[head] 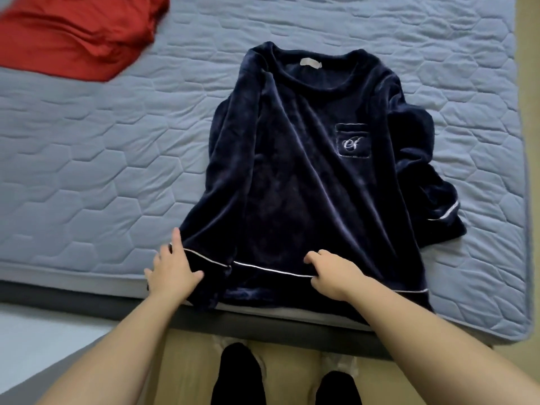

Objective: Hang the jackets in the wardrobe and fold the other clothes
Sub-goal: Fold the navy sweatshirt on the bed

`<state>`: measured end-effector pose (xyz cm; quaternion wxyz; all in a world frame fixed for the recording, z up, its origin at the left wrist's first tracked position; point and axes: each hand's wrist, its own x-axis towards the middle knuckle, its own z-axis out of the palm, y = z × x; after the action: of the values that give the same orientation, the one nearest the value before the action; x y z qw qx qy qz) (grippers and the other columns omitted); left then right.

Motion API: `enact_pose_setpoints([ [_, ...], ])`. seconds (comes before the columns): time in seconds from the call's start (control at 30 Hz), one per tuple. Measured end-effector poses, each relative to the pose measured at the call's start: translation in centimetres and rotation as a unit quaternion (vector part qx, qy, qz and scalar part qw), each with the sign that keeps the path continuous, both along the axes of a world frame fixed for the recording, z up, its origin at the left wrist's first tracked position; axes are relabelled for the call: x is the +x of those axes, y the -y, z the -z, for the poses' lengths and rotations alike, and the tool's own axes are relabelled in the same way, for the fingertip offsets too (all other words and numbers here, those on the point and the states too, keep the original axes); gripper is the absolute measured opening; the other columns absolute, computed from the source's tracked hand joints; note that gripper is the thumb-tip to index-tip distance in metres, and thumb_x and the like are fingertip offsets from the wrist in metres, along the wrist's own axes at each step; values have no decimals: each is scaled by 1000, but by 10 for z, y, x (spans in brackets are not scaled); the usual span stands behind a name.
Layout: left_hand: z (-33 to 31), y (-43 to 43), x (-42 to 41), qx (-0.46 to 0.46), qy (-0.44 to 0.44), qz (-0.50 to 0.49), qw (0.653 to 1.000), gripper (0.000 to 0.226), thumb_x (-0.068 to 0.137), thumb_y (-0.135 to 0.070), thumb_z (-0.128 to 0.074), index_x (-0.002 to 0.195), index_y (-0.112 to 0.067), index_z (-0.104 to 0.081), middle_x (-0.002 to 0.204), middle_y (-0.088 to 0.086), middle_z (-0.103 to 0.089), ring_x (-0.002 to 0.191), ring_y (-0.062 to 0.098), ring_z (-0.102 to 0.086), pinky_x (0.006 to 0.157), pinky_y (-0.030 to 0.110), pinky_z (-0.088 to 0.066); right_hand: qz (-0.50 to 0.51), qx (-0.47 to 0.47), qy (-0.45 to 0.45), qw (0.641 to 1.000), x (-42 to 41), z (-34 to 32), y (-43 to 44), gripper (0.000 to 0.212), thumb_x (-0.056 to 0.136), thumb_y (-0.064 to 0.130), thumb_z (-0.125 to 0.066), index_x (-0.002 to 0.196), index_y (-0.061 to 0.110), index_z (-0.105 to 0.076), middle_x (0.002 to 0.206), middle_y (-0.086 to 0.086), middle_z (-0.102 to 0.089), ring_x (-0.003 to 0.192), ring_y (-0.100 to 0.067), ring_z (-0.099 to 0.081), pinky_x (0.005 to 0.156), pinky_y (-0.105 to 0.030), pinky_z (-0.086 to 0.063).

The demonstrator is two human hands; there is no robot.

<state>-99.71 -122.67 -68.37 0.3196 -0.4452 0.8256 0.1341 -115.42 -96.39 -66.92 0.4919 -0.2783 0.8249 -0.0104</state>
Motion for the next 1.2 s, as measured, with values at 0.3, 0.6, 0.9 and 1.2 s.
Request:
enact_pose_setpoints([
  [0.3,-52,193,-32,22,-263,-238,935,22,83,-14,-54,102,-13,-67,108,18,-67,100,35,-60,81,36,-44,176,-106,24,978,-28,-14,191,71,86,19,-54,149,26,-23,140,-9,-46,118,-24,-53,96,-33,-45],
  [0.6,-68,335,-16,-146,-175,-378,897,60,85,-24,-64,133,0,-37,138,26,-42,126,42,-43,102,45,-37,210,-187,55,958,-44,-10,323,75,87,23,-56,150,33,-19,143,-8,-44,108,-22,-57,85,-25,-41],
  [0.9,7,199,-3,73,-125,-251,957,35,86,-22,-58,118,-8,-51,126,16,-56,116,33,-54,92,36,-42,201,-188,24,961,-18,18,281,65,85,19,-57,145,28,-33,140,-3,-48,112,-17,-53,91,-25,-39],
  [1.2,29,68,15,287,-111,-137,942,37,82,-28,-62,114,-19,-47,109,4,-61,100,24,-59,80,28,-45,236,-206,-61,948,26,13,195,53,87,19,-54,137,29,-39,137,10,-40,85,4,-48,76,-21,-39],
])
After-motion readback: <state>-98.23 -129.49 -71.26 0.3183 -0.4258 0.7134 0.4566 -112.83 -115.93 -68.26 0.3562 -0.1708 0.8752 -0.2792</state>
